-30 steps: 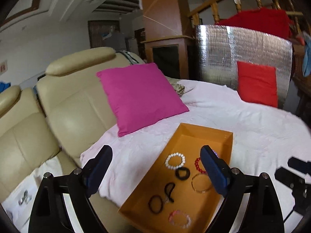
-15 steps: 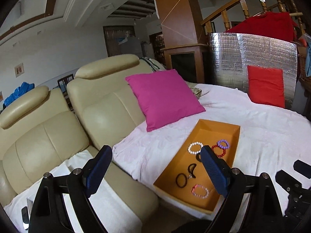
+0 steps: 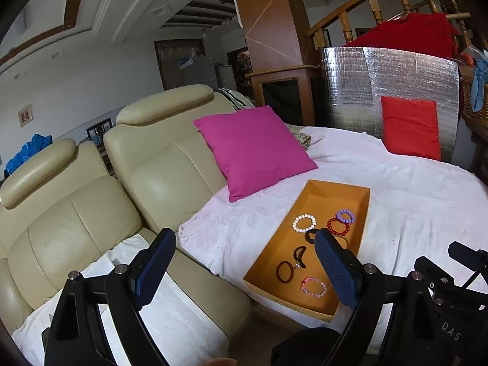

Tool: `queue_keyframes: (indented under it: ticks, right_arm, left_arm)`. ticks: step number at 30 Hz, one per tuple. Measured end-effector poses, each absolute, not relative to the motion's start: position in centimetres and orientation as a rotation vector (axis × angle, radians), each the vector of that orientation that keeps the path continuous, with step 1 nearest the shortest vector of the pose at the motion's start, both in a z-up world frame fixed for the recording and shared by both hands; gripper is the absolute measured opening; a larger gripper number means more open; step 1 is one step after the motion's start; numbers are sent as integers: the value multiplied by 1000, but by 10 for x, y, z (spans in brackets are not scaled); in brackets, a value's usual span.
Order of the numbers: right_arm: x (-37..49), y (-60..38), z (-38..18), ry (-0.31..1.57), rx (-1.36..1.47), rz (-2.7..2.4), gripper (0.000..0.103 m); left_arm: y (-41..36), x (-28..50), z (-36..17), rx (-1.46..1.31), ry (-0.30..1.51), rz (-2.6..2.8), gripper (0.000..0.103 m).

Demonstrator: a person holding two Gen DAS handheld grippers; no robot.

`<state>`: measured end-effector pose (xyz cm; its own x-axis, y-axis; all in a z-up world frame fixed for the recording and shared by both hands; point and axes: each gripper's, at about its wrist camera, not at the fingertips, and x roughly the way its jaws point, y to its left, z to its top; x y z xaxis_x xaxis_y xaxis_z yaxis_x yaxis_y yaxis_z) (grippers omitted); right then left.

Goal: Organize jewelry

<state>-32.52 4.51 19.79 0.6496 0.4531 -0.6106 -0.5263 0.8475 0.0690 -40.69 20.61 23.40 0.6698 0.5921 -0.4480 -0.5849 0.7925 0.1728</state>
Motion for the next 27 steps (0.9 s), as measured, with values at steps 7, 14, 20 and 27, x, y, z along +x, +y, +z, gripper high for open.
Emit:
queue_keyframes:
  ticks: [7, 14, 20, 27]
  right_arm:
    - [-327, 51, 197, 661, -137, 561, 66]
    - [-328, 54, 197, 656, -150, 565, 66]
    - [-328, 59, 197, 660, -156, 564, 66]
    - [-328, 62, 199, 656, -157, 559, 66]
  left_arm:
    - [206, -410, 235, 19, 497, 672, 92]
    - [210, -411, 234, 13, 499, 674, 92]
    - [216, -410, 232, 1, 507, 674, 92]
    - [221, -410, 231, -5, 510, 674, 92]
